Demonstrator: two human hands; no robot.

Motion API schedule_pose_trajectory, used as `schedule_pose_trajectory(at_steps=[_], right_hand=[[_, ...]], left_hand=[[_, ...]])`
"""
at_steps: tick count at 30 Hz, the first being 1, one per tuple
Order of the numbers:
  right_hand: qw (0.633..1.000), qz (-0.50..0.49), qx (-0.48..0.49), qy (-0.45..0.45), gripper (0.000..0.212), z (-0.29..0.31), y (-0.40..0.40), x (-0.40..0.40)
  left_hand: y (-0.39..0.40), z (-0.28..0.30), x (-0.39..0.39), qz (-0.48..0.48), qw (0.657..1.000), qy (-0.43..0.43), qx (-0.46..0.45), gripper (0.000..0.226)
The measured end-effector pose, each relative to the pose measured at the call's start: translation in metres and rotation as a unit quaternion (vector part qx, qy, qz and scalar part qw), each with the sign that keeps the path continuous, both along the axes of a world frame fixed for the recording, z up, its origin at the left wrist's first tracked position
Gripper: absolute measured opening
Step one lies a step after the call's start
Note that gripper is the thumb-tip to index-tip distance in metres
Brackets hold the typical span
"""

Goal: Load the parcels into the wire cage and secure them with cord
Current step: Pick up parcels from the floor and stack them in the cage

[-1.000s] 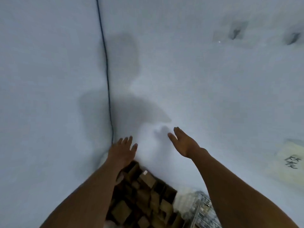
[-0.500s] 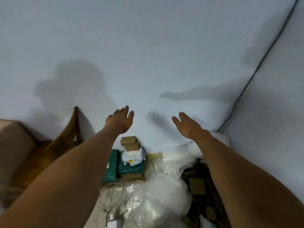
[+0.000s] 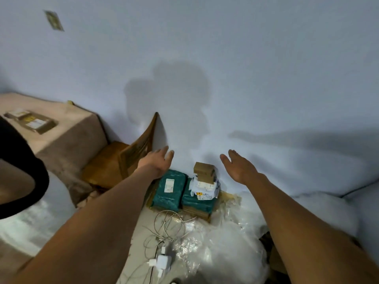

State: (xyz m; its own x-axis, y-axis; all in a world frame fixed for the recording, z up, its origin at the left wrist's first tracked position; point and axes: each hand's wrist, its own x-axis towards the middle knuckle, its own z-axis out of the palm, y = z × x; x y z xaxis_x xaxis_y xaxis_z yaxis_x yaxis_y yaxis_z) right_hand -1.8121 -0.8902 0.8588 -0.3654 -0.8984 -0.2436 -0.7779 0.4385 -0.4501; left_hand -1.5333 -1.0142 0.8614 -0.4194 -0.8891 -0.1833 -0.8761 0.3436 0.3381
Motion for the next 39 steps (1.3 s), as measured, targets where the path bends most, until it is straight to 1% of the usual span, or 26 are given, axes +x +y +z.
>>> schedule_pose_trajectory(at_steps=[4,9,12,14,16,17,20,21,24,26,27,30,31,33,35,37,39], right_hand=[[1.000,0.026,0.015,-0.004,0.071,-0.061,-0.054,0.015],[0.997,0.044,0.052,-0.027,0.056,-0.174,-0.125,0.018],[0.993,0.035,0.104,-0.045,0.066,-0.254,-0.175,0.011],[0.988,0.026,0.138,-0.071,0.070,-0.304,-0.205,0.007],[0.984,0.008,0.151,-0.095,0.071,-0.361,-0.242,0.004],[0.981,-0.001,0.155,-0.114,0.070,-0.388,-0.260,0.004],[0.969,-0.059,0.157,-0.182,0.066,-0.467,-0.300,0.015],[0.962,-0.091,0.154,-0.207,0.064,-0.497,-0.311,0.019],[0.925,-0.176,0.171,-0.289,0.057,-0.586,-0.336,0.034],[0.903,-0.207,0.199,-0.319,0.057,-0.646,-0.350,0.046],[0.898,-0.219,0.207,-0.321,0.057,-0.673,-0.355,0.053],[0.891,-0.249,0.218,-0.312,0.067,-0.738,-0.365,0.071],[0.887,-0.258,0.216,-0.317,0.067,-0.756,-0.367,0.076],[0.874,-0.271,0.207,-0.346,0.064,-0.783,-0.369,0.083],[0.858,-0.295,0.190,-0.374,0.065,-0.804,-0.366,0.089],[0.848,-0.315,0.171,-0.390,0.065,-0.817,-0.364,0.092],[0.839,-0.324,0.157,-0.409,0.067,-0.822,-0.366,0.091]], left_hand=[[-0.042,-0.070,0.001,0.032,0.999,0.005,0.031,0.070],[-0.113,-0.199,-0.013,0.061,0.992,-0.007,0.111,0.065],[-0.163,-0.283,-0.023,0.097,0.982,0.003,0.160,0.076],[-0.184,-0.332,-0.026,0.119,0.975,0.017,0.189,0.073],[-0.209,-0.385,-0.029,0.139,0.971,0.031,0.194,0.068],[-0.221,-0.410,-0.027,0.151,0.969,0.036,0.194,0.070],[-0.246,-0.486,-0.019,0.208,0.954,0.058,0.207,0.086],[-0.253,-0.514,-0.018,0.235,0.946,0.062,0.214,0.085],[-0.276,-0.595,-0.022,0.297,0.924,0.097,0.220,0.064],[-0.293,-0.650,-0.026,0.316,0.910,0.135,0.233,0.066],[-0.302,-0.672,-0.026,0.315,0.909,0.139,0.235,0.068],[-0.326,-0.729,-0.026,0.304,0.923,0.145,0.184,0.071],[-0.333,-0.747,-0.025,0.305,0.920,0.150,0.193,0.075],[-0.341,-0.774,-0.023,0.318,0.904,0.137,0.250,0.090],[-0.341,-0.800,-0.018,0.326,0.888,0.113,0.303,0.092],[-0.339,-0.814,-0.015,0.334,0.884,0.112,0.308,0.094],[-0.340,-0.814,-0.013,0.352,0.877,0.123,0.301,0.095]])
